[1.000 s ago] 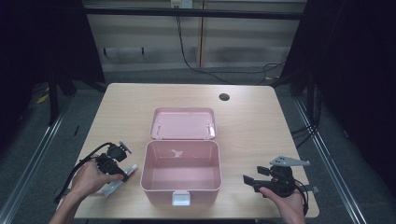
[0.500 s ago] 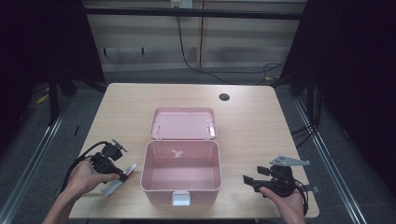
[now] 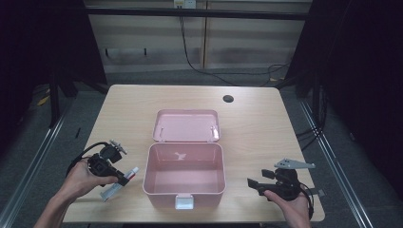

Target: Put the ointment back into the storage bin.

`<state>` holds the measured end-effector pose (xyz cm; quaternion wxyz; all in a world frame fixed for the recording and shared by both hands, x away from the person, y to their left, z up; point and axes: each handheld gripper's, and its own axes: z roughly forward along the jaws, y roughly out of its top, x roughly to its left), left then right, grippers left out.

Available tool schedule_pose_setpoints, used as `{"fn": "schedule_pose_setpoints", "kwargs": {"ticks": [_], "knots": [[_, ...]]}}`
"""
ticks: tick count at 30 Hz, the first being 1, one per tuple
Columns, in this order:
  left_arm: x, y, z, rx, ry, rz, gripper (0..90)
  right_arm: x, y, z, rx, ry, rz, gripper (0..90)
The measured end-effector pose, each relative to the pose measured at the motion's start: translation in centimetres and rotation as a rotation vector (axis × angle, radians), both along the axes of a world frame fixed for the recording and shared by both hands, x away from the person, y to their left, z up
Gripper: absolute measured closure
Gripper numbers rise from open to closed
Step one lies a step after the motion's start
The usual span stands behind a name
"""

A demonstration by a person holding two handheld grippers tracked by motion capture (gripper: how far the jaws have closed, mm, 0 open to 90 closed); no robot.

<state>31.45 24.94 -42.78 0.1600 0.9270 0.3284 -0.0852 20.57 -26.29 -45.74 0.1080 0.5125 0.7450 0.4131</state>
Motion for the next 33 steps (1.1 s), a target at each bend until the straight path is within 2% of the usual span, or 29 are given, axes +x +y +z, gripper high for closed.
{"fn": "schedule_pose_setpoints", "kwargs": {"ticks": [8, 13, 15, 17, 22, 28, 33], "knots": [[-0.3, -0.2, 1.1, -0.005, -0.012, 0.004, 71.3, 0.0, 0.0, 0.0, -0.001, -0.001, 0.001, 25.1], [-0.5, -0.1, 1.8, -0.031, -0.008, -0.013, 71.2, 0.0, 0.0, 0.0, -0.001, 0.000, 0.001, 25.1], [-0.5, 0.0, 2.0, -0.025, -0.010, -0.025, 71.2, 0.0, 0.0, 0.0, 0.000, -0.002, 0.003, 25.1], [-0.7, 0.1, 2.4, -0.043, -0.011, 0.003, 71.2, 0.0, 0.0, 0.0, 0.000, -0.001, 0.004, 25.4], [-1.1, -0.1, 3.5, -0.045, -0.031, -0.027, 71.2, 0.0, 0.0, 0.0, -0.002, -0.004, 0.007, 25.4], [-1.0, 0.0, 4.2, -0.069, -0.014, -0.031, 71.1, -0.1, 0.1, 0.1, 0.000, 0.001, 0.007, 24.4], [-1.1, 0.0, 4.8, -0.090, -0.018, -0.025, 71.1, 0.0, 0.1, 0.0, 0.003, 0.008, 0.004, 23.0]]}}
